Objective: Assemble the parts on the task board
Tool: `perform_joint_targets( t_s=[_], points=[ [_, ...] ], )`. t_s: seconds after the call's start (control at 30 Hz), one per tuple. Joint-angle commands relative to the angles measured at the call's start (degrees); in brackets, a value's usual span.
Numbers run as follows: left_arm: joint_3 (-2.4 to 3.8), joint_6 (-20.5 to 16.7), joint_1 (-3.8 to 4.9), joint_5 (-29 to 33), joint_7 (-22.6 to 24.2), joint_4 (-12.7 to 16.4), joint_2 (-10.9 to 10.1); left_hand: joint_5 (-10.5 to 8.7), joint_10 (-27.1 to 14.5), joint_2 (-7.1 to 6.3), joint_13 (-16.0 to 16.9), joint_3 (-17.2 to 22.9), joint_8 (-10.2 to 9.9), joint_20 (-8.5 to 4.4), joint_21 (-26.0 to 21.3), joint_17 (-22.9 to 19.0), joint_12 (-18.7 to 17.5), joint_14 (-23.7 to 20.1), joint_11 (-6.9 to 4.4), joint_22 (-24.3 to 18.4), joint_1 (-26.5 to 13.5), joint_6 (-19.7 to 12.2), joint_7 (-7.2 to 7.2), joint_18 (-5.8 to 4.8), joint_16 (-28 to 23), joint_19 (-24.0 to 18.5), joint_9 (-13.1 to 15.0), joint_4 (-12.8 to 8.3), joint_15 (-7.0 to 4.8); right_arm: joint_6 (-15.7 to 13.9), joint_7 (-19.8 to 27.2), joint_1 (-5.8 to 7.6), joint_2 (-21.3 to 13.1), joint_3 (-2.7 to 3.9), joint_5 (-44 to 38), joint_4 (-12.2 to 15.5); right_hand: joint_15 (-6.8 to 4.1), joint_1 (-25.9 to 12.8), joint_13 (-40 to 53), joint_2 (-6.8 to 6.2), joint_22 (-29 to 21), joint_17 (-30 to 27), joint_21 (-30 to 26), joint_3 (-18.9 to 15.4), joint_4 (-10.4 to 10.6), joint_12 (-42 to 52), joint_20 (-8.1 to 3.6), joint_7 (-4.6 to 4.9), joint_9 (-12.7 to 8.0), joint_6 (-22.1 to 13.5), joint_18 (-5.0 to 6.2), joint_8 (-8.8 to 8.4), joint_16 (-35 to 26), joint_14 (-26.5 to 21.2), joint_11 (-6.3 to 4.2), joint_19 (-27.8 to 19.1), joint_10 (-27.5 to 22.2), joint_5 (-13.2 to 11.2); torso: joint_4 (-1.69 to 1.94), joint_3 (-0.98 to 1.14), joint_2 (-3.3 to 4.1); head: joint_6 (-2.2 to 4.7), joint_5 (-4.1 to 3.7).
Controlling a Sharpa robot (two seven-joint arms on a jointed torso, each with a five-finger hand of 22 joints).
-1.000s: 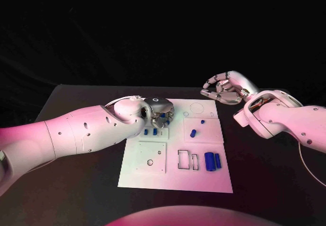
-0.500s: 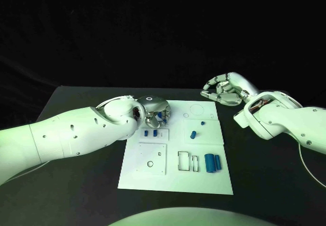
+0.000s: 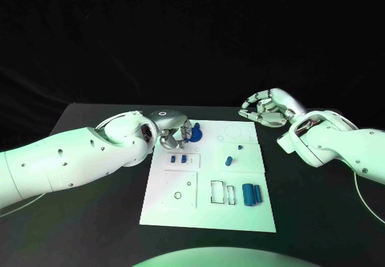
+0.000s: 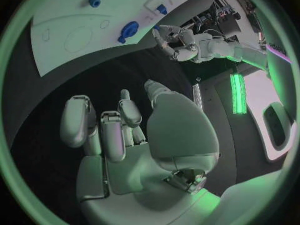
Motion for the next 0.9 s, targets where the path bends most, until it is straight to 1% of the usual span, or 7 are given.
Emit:
perform_joint_targets(
  t_s=[0.03, 0.23, 0.4, 0.6, 0.7, 0.8, 0.9],
  points=[
    [-0.17, 0.88, -0.1, 1.14, 0.06, -0.05, -0.2, -0.25, 0.49, -0.11, -0.08, -0.3, -0.32, -0.16, 0.24, -0.1, -0.19, 0.38, -0.07, 0.04, -0.62, 0.33, 0.11, -0.9, 0.23, 0.42, 0.08, -0.19, -0.05, 0.48, 0.49, -0.13, 0.14, 0.01, -0.78, -0.06, -0.32, 0.41, -0.05, 0.1, 2.75, 5.51, -0.3, 0.05, -0.11, -0.2, 0.02, -0.12, 0.05, -0.04, 1.14, 0.39, -0.3, 3.43, -0.05, -0.2, -0.41, 0.27, 0.01, -0.01, 0.11, 0.03, 0.14],
    [-0.45, 1.24, -0.76, 1.19, 0.0, -0.98, -0.13, -0.25, 0.51, -0.14, -0.09, -0.32, -0.36, -0.18, 0.2, -0.04, -0.27, 0.4, -0.06, -0.02, -0.66, 0.32, 0.12, -0.88, 0.24, 0.39, 0.08, -0.18, -0.05, 0.48, 0.52, -0.25, 0.22, 0.01, -1.16, -0.06, -0.32, 0.41, -0.05, 0.1, 2.75, 5.51, -0.3, 0.05, -0.11, -0.2, 0.02, -0.12, 0.05, -0.04, 1.14, 0.39, -0.3, 3.43, -0.05, -0.2, -0.41, 0.27, -0.06, -0.06, 0.16, -0.02, 0.19],
    [-0.52, 1.47, -1.11, 1.13, -0.02, -1.45, -0.13, -0.24, 0.51, -0.15, -0.09, -0.31, -0.39, -0.19, 0.21, -0.01, -0.32, 0.41, -0.06, 0.0, -0.66, 0.31, 0.11, -0.88, 0.25, 0.4, 0.08, -0.18, -0.05, 0.47, 0.53, -0.32, 0.23, 0.0, -1.29, -0.07, -0.32, 0.41, -0.05, 0.1, 2.75, 5.51, -0.3, 0.05, -0.11, -0.2, 0.02, -0.12, 0.05, -0.04, 1.14, 0.39, -0.3, 3.43, -0.05, -0.2, -0.41, 0.27, -0.05, 0.04, 0.07, -0.16, 0.25],
    [-0.55, 1.7, -1.23, 1.08, -0.13, -1.8, -0.03, -0.24, 0.51, -0.15, -0.09, -0.31, -0.39, -0.19, 0.21, -0.01, -0.32, 0.41, -0.06, 0.0, -0.66, 0.31, 0.11, -0.88, 0.25, 0.4, 0.08, -0.18, -0.05, 0.46, 0.52, -0.35, 0.29, 0.0, -1.33, -0.07, -0.32, 0.41, -0.05, 0.1, 2.75, 5.51, -0.3, 0.05, -0.11, -0.2, 0.02, -0.12, 0.05, -0.04, 1.14, 0.39, -0.3, 3.43, -0.05, -0.2, -0.41, 0.27, -0.07, 0.09, 0.05, -0.27, 0.3],
    [-0.55, 1.75, -1.25, 0.98, -0.22, -2.01, 0.04, -0.24, 0.52, -0.16, -0.1, -0.3, -0.42, -0.21, 0.23, 0.03, -0.38, 0.43, -0.06, 0.03, -0.66, 0.3, 0.12, -0.88, 0.26, 0.41, 0.07, -0.2, -0.04, 0.46, 0.52, -0.35, 0.29, 0.0, -1.34, -0.07, -0.32, 0.41, -0.05, 0.1, 2.75, 5.51, -0.3, 0.05, -0.11, -0.2, 0.02, -0.12, 0.05, -0.04, 1.14, 0.39, -0.3, 3.43, -0.05, -0.2, -0.41, 0.27, -0.12, 0.07, 0.06, -0.19, 0.35],
    [-0.55, 1.88, -1.26, 0.91, -0.31, -2.13, 0.07, -0.23, 0.54, -0.15, -0.1, -0.28, -0.45, -0.23, 0.28, 0.08, -0.42, 0.45, -0.06, 0.1, -0.63, 0.3, 0.12, -0.9, 0.28, 0.45, 0.07, -0.22, -0.04, 0.46, 0.52, -0.36, 0.28, 0.0, -1.35, -0.07, -0.32, 0.41, -0.05, 0.1, 2.75, 5.51, -0.3, 0.05, -0.11, -0.2, 0.02, -0.12, 0.05, -0.04, 1.14, 0.39, -0.3, 3.43, -0.05, -0.2, -0.41, 0.27, -0.13, 0.07, 0.09, -0.26, 0.4],
    [-0.55, 2.08, -1.27, 0.87, -0.37, -2.2, 0.1, -0.23, 0.54, -0.15, -0.1, -0.28, -0.45, -0.23, 0.28, 0.08, -0.42, 0.45, -0.06, 0.1, -0.63, 0.3, 0.12, -0.9, 0.28, 0.45, 0.07, -0.22, -0.04, 0.46, 0.51, -0.36, 0.26, 0.0, -1.35, -0.06, -0.32, 0.41, -0.05, 0.1, 2.75, 5.51, -0.3, 0.05, -0.11, -0.2, 0.02, -0.12, 0.05, -0.04, 1.14, 0.39, -0.3, 3.43, -0.05, -0.2, -0.41, 0.27, -0.09, 0.08, 0.07, -0.28, 0.37]
  ],
)
